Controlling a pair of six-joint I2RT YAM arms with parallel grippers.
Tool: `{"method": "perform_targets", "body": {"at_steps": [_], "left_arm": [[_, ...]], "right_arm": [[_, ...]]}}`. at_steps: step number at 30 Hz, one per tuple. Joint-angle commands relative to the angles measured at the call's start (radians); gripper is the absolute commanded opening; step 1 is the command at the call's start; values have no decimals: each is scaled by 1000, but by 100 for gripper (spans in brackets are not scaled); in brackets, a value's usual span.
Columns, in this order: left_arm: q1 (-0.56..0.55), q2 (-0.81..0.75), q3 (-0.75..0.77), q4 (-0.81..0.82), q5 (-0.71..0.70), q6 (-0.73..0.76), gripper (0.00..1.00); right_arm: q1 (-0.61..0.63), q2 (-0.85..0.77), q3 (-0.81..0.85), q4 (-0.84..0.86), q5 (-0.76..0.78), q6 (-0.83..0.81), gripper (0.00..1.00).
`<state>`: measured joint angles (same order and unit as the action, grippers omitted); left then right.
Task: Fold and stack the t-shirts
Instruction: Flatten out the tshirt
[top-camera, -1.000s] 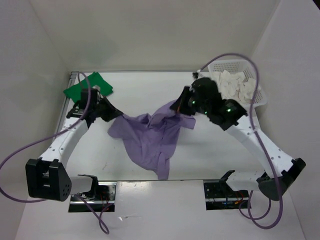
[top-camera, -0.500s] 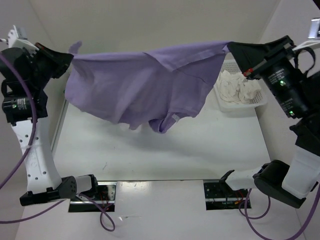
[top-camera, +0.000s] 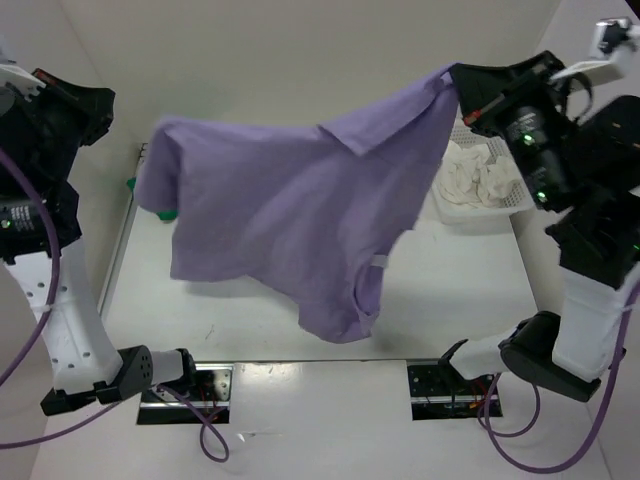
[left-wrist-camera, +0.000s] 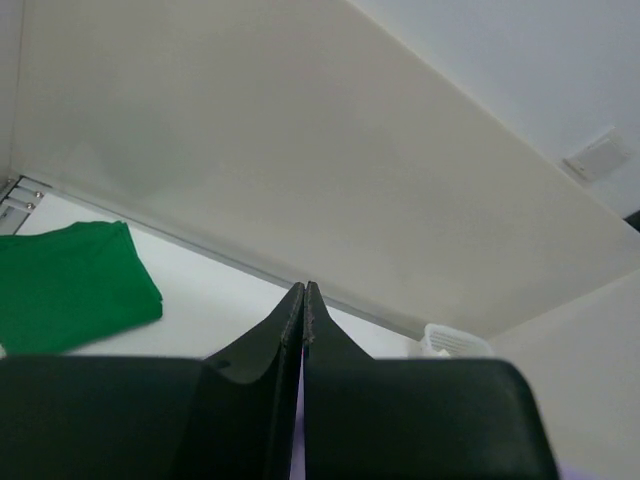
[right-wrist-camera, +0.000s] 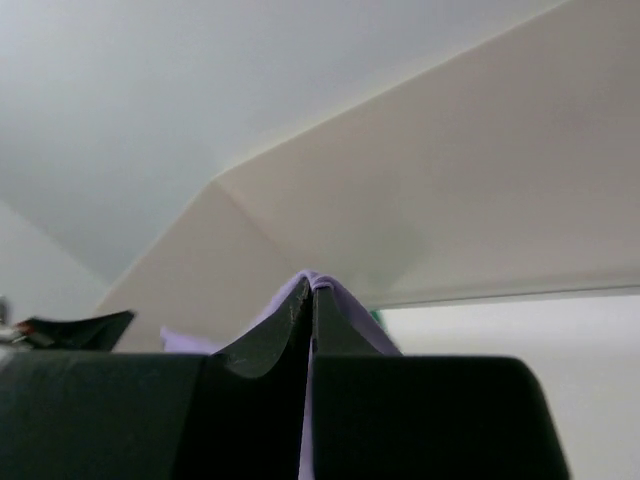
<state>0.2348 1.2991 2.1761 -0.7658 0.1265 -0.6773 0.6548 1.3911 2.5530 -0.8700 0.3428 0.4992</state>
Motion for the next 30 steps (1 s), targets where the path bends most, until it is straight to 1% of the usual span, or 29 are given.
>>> {"method": "perform_targets", "body": {"at_steps": [1,2,3,4,5,6,7,8,9,10,11,12,13,14,15,16,17,18,19,20,22,23,24,25,26,27,28,29,30], "left_arm": [[0,60,-117,52,-28,45,4],[-11,72,-172,69,-53,45,4],[-29,87,-256,85,-73,45,4],[-44,138,-283,97,-86,45,4],[-69,166,-306,114,-144,45,4],[-121,222,-352,147,-171,45,4],[-140,256,-367,161,-188,45,4],[-170,332,-368,192,-208,24,3],[-186,371,-368,215,-217,24,3],[-199,418,-340,226,-228,24,3],[-210,530,-297,212,-237,24,2],[-222,587,-242,200,-237,24,2],[-223,641,-131,186,-237,24,2],[-232,726,-81,142,-203,24,1],[-241,749,-52,120,-170,24,1],[-252,723,-108,131,-147,48,3],[-281,682,-190,161,-134,64,6],[-293,628,-299,202,-117,80,11],[-304,535,-394,227,-107,94,19],[-304,496,-561,227,-84,104,37],[-325,389,-732,241,-19,104,50],[-337,362,-796,231,-8,113,60],[-354,342,-891,218,-8,113,67],[-398,300,-930,218,-8,104,72],[-425,281,-961,218,11,88,77],[-460,269,-979,206,12,79,80],[-547,249,-1004,206,12,70,82],[-592,249,-1015,206,12,61,84],[-633,249,-1015,215,-20,45,84]], "right_arm": [[2,55,-138,156,171,-129,2],[-9,74,-219,193,186,-145,2],[-26,100,-241,234,196,-145,2],[-47,161,-258,247,187,-158,2],[-117,193,-272,247,158,-145,2],[-174,222,-289,270,8,-121,2],[-305,268,-359,301,-93,-55,2],[-363,298,-394,362,-181,-24,2],[-406,389,-410,362,-267,-1,2],[-461,451,-383,362,-292,12,2],[-480,520,-341,330,-316,25,0],[-497,593,-229,315,-382,25,0],[-507,753,-141,286,-402,36,0],[-508,845,-29,187,-403,47,0],[-508,937,218,140,-389,47,0],[-529,1068,290,109,-415,92,0],[-529,1082,267,138,-441,116,0],[-541,1082,266,138,-456,131,0],[-541,1097,266,126,-456,131,0],[-541,1108,280,112,-441,115,0],[-541,1108,280,112,-430,104,2],[-541,1108,280,112,-439,104,6],[-541,1099,280,127,-452,104,11],[-541,1099,280,128,-461,104,28],[-531,1099,292,128,-461,104,37],[-531,1083,293,85,-461,104,43],[-520,1068,277,69,-438,85,54],[-511,1018,251,59,-426,56,61],[-511,985,218,46,-407,41,65]]}}
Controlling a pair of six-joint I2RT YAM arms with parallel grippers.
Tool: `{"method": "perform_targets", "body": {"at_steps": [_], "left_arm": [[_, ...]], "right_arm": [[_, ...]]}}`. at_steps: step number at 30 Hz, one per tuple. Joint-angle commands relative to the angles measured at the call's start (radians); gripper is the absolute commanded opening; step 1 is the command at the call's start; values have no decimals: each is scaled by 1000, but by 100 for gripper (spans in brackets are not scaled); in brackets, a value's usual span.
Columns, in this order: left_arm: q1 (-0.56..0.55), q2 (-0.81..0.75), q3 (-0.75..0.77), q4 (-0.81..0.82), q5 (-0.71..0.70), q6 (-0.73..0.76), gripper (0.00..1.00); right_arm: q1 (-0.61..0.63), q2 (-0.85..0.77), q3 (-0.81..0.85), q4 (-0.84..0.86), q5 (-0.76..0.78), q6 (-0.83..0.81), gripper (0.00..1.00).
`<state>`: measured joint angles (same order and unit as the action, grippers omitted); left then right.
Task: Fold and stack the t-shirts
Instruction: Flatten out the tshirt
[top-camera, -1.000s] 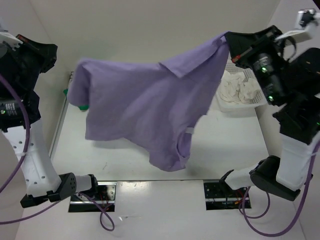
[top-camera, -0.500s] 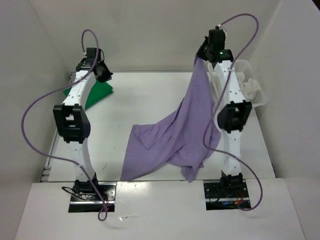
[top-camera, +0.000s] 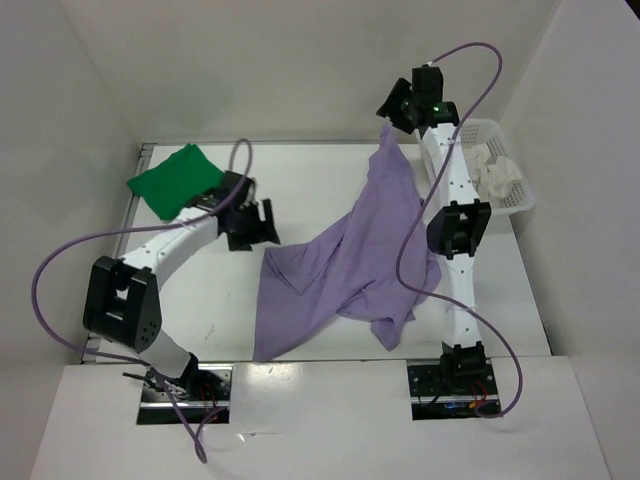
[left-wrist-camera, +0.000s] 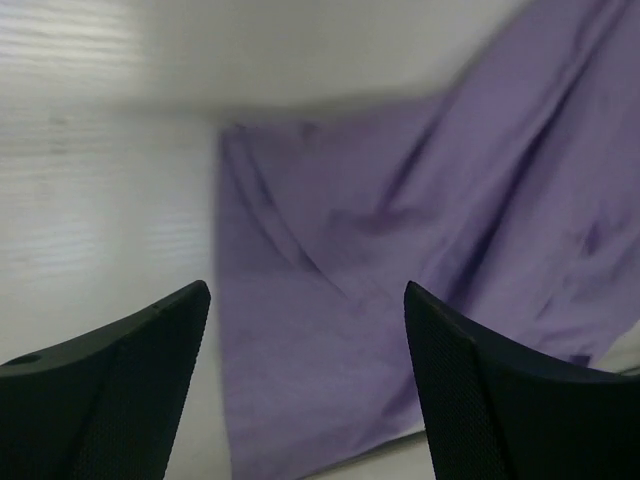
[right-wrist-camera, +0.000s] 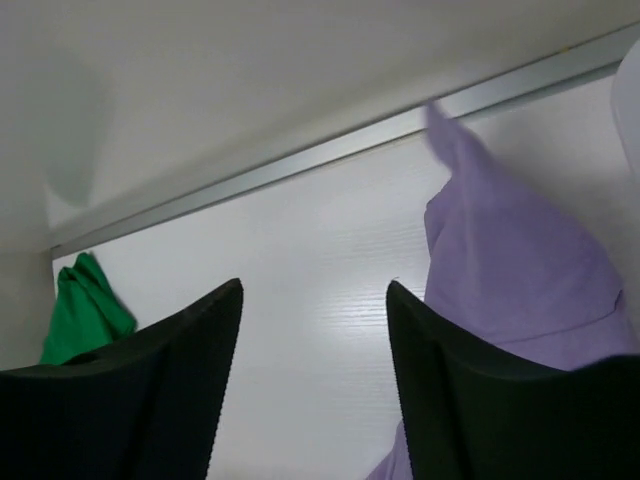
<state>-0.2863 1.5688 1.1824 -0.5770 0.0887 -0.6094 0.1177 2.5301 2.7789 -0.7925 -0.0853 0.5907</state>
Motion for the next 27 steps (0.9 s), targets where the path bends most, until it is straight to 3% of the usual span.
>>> {"method": "perform_targets", "body": {"at_steps": [1,3,4,5,7,12,14,16,20,21,22,24,27], "left_arm": [[-178,-21,-21,26,-4,-23,86],[-204,8,-56,66,-21,-45,86],[-205,17,-67,83,-21,-46,86],[-205,26,-76,97,-33,-46,86],[-229,69,-76,109,-33,-36,84],[-304,146,-87,131,-6,-36,84],[-323,178,-98,157,-6,-36,77],[-332,206,-98,169,6,-36,68],[-332,235,-98,180,-27,-18,40],[-332,235,-89,180,-47,-18,26],[-332,225,-67,180,-64,-18,21],[-291,224,-18,180,-49,-18,14],[-144,266,123,180,48,-27,6]], "right_arm": [[40,-193,-112,-31,68,-66,67],[49,-367,-288,30,82,-77,68],[50,-440,-512,141,73,-77,69],[50,-590,-624,198,73,-65,69],[50,-716,-868,313,61,-43,69],[50,-948,-1120,311,-16,-23,50],[59,-1011,-1267,311,-16,-14,38],[59,-1088,-1397,311,-4,-14,36],[59,-1182,-1562,283,7,-5,33],[59,-1198,-1614,283,7,-5,32],[59,-1227,-1636,283,7,4,32],[59,-1237,-1688,283,-11,4,30],[59,-1246,-1761,283,-36,4,19]]}}
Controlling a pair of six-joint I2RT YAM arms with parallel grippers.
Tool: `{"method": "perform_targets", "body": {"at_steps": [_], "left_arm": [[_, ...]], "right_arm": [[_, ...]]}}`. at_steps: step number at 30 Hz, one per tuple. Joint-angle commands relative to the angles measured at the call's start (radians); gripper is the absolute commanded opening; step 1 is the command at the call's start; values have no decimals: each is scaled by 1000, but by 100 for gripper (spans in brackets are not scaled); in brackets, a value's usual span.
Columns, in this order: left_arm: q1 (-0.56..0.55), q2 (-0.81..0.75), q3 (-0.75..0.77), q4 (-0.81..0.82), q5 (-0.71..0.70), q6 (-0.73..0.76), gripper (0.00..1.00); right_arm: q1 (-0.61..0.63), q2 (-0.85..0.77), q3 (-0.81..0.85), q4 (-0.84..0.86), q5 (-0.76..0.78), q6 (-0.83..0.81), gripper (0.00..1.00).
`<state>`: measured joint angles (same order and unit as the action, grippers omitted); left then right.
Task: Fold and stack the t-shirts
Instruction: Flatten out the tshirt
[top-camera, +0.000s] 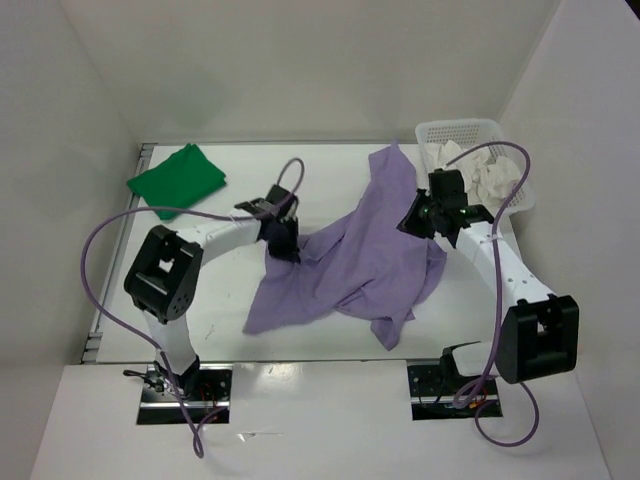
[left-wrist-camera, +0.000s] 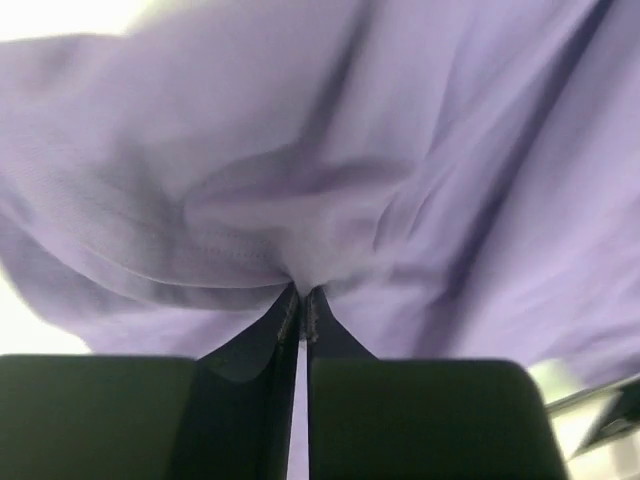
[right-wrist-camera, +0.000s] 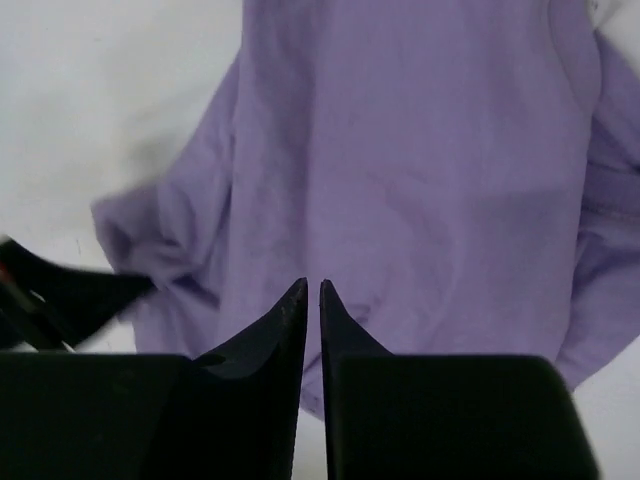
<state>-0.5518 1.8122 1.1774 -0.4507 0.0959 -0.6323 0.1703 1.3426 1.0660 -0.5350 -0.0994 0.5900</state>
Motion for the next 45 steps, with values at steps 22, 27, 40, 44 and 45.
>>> {"method": "perform_targets", "body": {"at_steps": [22,27,40,44,45], "left_arm": [[647,-261,-73,139,-18,-29,54],[739,-234,-205,217,40,-143,48],[776,-84,-369,541,119,-553,62],[765,-42,-369,576,107,-599,60],[765,-42,-369,576,107,-599,59]], "right_arm": [[204,-137,-324,79,24,252,0],[213,-83,-359,153,33,261,19],[213,-209,-423,153,15,292,28],[213,-249,-448,162,6,312,30],[213,-249,-448,162,6,312,30]]}}
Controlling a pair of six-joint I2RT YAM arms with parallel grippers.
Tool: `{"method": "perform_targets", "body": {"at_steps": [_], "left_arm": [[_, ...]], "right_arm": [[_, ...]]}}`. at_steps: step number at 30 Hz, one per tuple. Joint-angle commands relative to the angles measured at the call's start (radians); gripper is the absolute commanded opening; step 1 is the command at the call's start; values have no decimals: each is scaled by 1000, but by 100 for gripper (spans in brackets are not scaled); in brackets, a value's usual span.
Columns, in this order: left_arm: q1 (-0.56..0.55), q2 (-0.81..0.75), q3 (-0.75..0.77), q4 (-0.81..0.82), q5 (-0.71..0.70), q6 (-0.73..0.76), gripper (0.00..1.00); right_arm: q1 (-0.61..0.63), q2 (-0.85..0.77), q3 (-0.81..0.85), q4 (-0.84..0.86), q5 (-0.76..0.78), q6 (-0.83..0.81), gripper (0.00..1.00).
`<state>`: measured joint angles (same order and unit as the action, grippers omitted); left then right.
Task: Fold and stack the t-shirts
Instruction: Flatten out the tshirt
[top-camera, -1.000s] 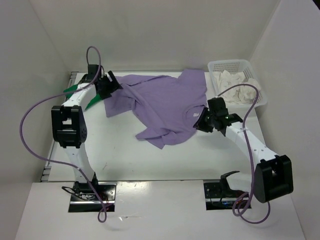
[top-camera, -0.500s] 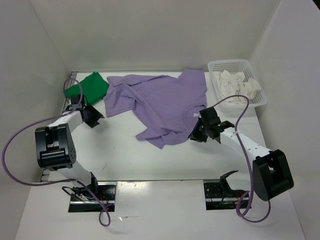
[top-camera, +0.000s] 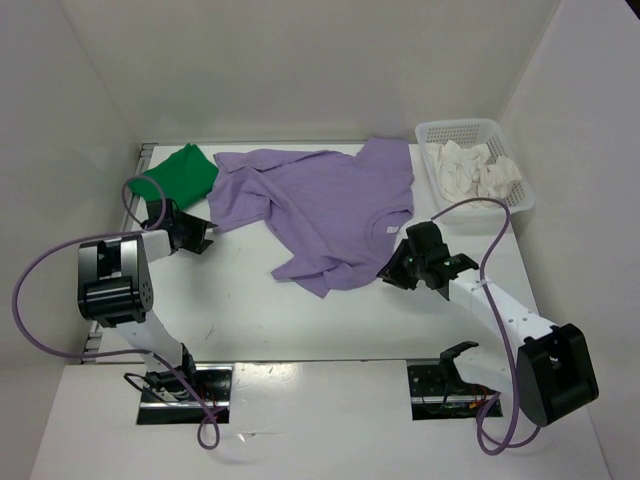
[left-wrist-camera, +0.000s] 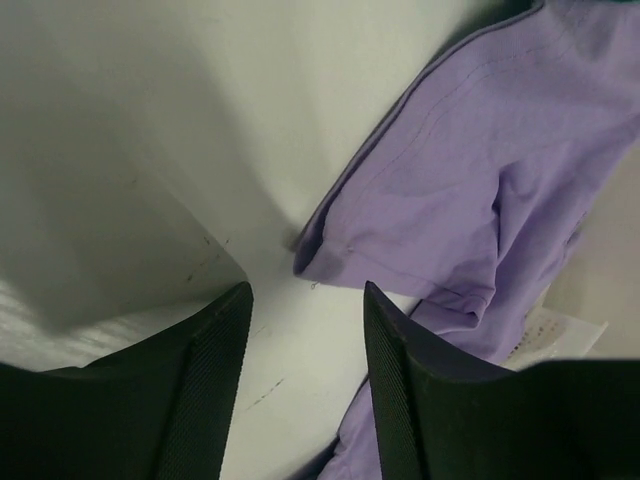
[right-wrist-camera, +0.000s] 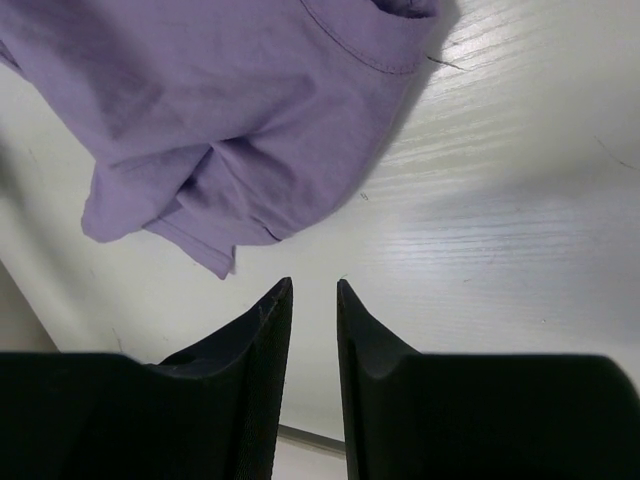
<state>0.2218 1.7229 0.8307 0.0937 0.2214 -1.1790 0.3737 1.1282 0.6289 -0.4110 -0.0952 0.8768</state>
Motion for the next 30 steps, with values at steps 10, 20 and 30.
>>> {"method": "perform_targets", "body": {"at_steps": [10,20,30], "left_arm": [[-84,78,22,51,-103,-142,45],[-84,98,33,0,-238,-180,34],[-84,95,123,-15,-229,-110,7]], "right_arm": [[10,-54,-29,67,2,54,30],[10,-137,-92,38,2,93,34],[181,-21,-119,87,0,181,44]]}}
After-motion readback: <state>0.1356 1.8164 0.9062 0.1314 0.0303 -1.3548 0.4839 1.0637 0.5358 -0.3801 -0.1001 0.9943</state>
